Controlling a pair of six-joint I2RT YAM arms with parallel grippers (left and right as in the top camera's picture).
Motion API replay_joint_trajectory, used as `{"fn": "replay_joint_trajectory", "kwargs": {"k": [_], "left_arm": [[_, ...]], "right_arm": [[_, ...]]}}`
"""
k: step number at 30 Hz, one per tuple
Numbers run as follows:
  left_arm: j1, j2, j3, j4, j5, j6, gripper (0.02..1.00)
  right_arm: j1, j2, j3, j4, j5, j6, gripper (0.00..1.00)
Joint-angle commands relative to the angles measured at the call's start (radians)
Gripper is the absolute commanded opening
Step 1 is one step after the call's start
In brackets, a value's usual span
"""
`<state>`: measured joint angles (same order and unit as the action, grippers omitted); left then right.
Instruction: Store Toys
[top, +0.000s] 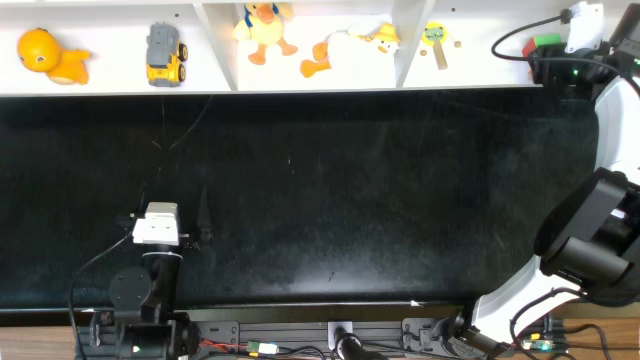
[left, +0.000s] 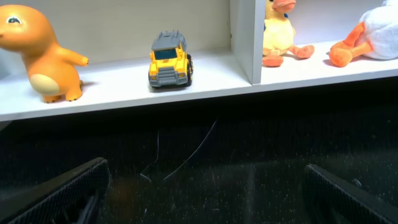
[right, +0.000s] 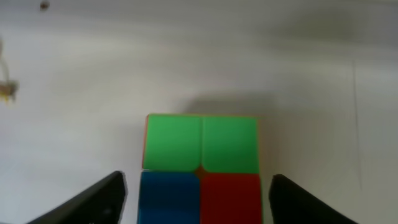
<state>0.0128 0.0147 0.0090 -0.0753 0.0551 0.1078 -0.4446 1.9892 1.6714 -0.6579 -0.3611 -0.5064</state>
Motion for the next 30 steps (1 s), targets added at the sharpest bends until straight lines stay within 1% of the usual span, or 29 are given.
{"fn": "replay_joint_trajectory", "kwargs": {"k": [1, 6, 9, 11, 14, 17, 18, 19, 21, 23, 24, 25, 26, 28, 30], "left_arm": [[-0.002, -0.012, -0.001, -0.006, -0.005, 0.012, 0.998], [-0.002, -0.012, -0.001, -0.006, -0.005, 0.012, 0.998], [-0.002, -0.012, -0.001, -0.006, -0.005, 0.012, 0.998], [-0.002, -0.012, -0.001, -0.006, -0.005, 0.012, 0.996], [-0.002, -0.012, -0.001, -0.006, -0.005, 0.012, 0.998], [-0.002, -0.012, -0.001, -0.006, -0.006, 0.012, 0.998], [-0.002, -0.012, -0.001, -0.006, -0.005, 0.012, 0.996], [-0.002, -0.012, -0.001, -0.006, -0.005, 0.012, 0.998], [-0.002, -0.012, -0.001, -0.006, -0.005, 0.012, 0.998], [-0.002, -0.012, -0.001, -0.006, -0.005, 0.012, 0.998], [-0.002, -0.012, -0.001, -0.006, -0.005, 0.012, 0.998], [-0.002, -0.012, -0.001, -0.006, -0.006, 0.012, 0.998], [-0.002, -0.012, -0.001, -0.006, -0.006, 0.012, 0.998], [-0.002, -0.012, -0.001, -0.006, -0.005, 0.012, 0.998], [-0.002, -0.012, -0.001, -0.006, -0.006, 0.012, 0.996]], "right_arm": [[0.002, 0.002, 0.041, 0.004, -0.010, 0.014, 0.996], [0.001, -0.019, 0.038, -0.016, 0.027, 0.013, 0.996], [0.001, -0.069, -0.023, -0.013, 0.043, 0.013, 0.996], [0.001, -0.127, -0.113, 0.023, 0.056, 0.013, 0.996], [0.002, -0.249, -0.299, 0.116, 0.101, 0.014, 1.000], [0.002, -0.388, -0.474, 0.164, 0.132, 0.014, 0.998], [0.002, -0.429, -0.517, 0.172, 0.138, 0.018, 0.996], [0.002, -0.476, -0.565, 0.189, 0.152, 0.043, 0.996], [0.003, -0.562, -0.652, 0.242, 0.199, 0.140, 0.996], [0.023, -0.646, -0.743, 0.325, 0.277, 0.253, 0.996], [0.045, -0.688, -0.792, 0.375, 0.331, 0.303, 0.996], [0.072, -0.720, -0.833, 0.419, 0.377, 0.336, 0.996], [0.114, -0.750, -0.878, 0.467, 0.422, 0.358, 0.996], [0.221, -0.793, -0.948, 0.531, 0.494, 0.362, 0.996], [0.333, -0.821, -0.993, 0.552, 0.542, 0.380, 0.993]]}}
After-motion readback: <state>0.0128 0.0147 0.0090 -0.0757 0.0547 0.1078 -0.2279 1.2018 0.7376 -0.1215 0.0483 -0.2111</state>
